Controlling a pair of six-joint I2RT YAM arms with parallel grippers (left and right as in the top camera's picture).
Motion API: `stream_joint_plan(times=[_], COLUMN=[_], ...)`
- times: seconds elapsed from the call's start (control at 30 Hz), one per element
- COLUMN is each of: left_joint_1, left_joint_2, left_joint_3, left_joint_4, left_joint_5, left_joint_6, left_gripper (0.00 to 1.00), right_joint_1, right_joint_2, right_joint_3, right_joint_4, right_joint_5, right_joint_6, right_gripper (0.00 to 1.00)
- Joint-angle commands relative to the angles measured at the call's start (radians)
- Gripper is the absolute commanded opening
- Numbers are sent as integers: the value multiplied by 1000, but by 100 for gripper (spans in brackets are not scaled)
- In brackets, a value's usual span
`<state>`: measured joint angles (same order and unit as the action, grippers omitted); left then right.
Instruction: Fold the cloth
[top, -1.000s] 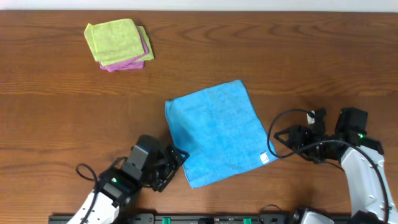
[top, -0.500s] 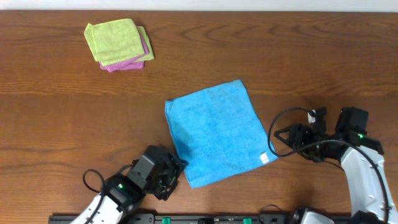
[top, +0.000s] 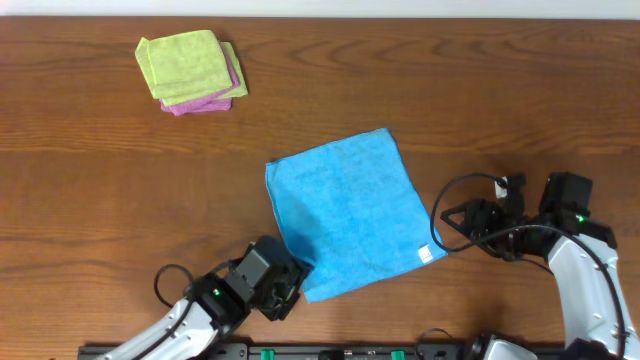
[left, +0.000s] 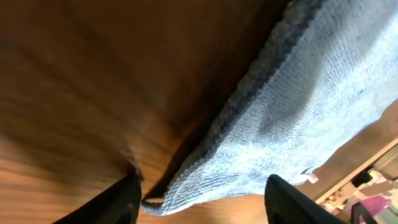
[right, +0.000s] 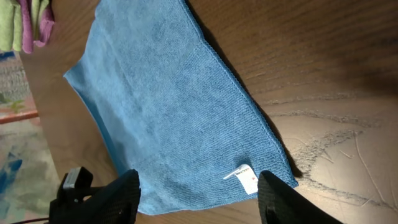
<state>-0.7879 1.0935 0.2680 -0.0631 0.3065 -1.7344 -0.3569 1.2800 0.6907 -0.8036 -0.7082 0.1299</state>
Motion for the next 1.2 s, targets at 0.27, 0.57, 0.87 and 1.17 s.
stream_joint_plan(times=[0.27,0.57,0.87,1.17], left_joint_1=[-55,-50,32,137], left_joint_2=[153,154,154,154], left_joint_3=[-5,-5,-5,-5], left_joint_4=[128,127,124,124], left_joint_5=[-35,-24,54,133], left_joint_6=[-32,27,127,223], left_gripper=[39,6,6,6], right_joint_1=[-8,-8,-8,-1], right_joint_2=[-5,15,159,320], right_joint_3=[-3,-55,-111,-111], right_joint_4=[-11,49,183,283], right_joint_5=[-21,111,159,158], right_joint_6=[11,3,16,51], right_gripper=[63,63,64,63])
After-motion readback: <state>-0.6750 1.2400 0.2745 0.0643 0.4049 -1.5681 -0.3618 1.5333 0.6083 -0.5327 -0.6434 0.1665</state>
